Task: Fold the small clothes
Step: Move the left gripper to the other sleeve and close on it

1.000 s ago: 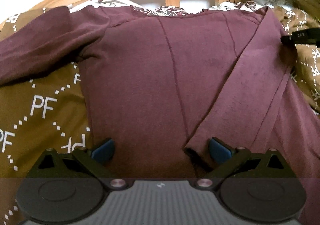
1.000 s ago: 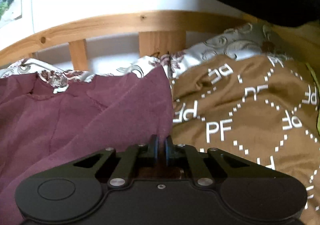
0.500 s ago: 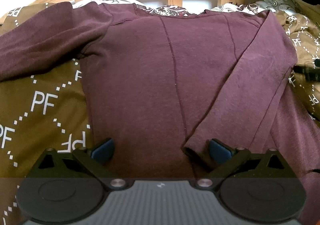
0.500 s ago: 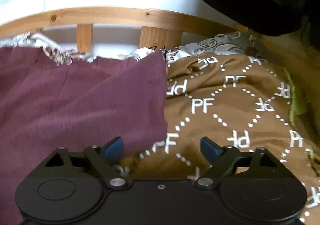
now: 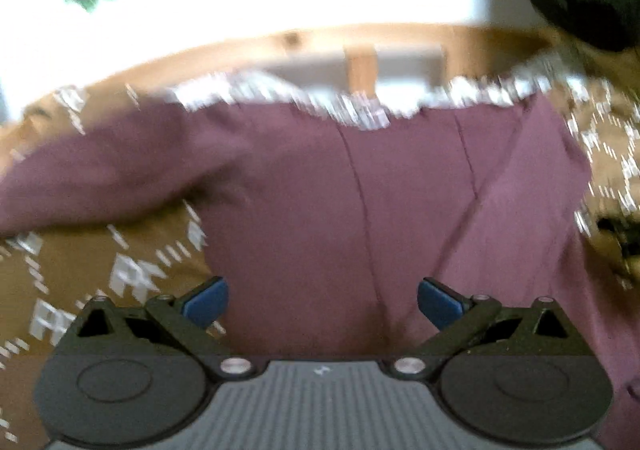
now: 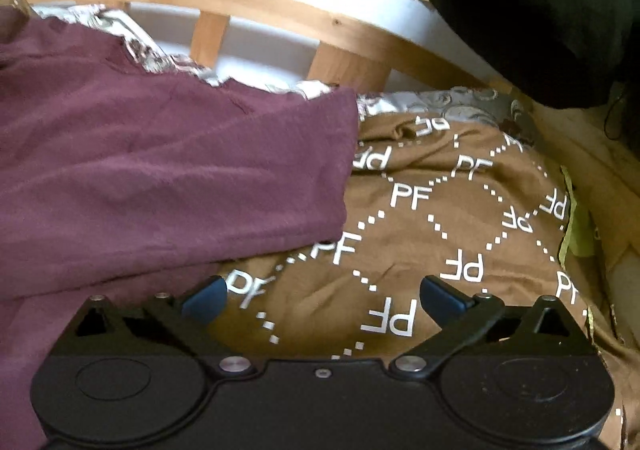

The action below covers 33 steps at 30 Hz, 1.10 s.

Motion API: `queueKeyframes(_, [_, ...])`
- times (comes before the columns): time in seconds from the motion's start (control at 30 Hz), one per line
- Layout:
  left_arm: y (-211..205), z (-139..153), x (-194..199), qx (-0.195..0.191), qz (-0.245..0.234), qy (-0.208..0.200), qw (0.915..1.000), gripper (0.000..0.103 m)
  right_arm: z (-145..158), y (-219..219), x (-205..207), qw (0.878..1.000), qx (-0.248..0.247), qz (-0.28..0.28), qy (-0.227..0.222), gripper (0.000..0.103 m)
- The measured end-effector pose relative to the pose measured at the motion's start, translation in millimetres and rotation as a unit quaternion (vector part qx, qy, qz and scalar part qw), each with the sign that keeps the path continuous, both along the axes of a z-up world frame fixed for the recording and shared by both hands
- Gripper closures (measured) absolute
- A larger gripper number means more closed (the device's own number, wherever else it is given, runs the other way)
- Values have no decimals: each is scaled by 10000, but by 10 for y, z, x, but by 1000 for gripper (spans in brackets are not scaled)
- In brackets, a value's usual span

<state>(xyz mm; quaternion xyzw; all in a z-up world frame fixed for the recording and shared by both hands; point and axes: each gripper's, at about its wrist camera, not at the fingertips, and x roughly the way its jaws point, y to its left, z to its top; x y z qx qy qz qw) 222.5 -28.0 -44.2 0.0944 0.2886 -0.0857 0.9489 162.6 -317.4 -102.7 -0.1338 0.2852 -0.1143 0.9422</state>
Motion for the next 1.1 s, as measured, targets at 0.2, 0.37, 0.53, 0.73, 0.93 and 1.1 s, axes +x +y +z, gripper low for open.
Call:
queueKeyframes(0.2, [332,427,-122,-116,1333,-849,9874,1,228,218,-257,9988,243,353,-244,1])
queueKeyframes(0.37, [849,788,-104,-206,2464,-1097,9627,1,381,490,-453,9944,83,916,-524,1])
queueKeyframes(0.53, [1389,1013,-164,-315,3110,-1096,9435,1,516,754,-595,9852,-186,1509,-794,1])
queueKeyframes(0.73, [2055,1036,-74,-1011,3214,-561,9399,1,602,1000,-697,9743,-337,2026,-928,1])
queueKeyframes(0.93, [2463,909,-9,-1714,3770,-375,9094,1,555,1131,-665,9672,-408,2377,-793,1])
queueKeyframes(1.1, [2726,713,-49,-2722,4123,-389,8685,5,497,1151,-564,9689,-297,2371,-648,1])
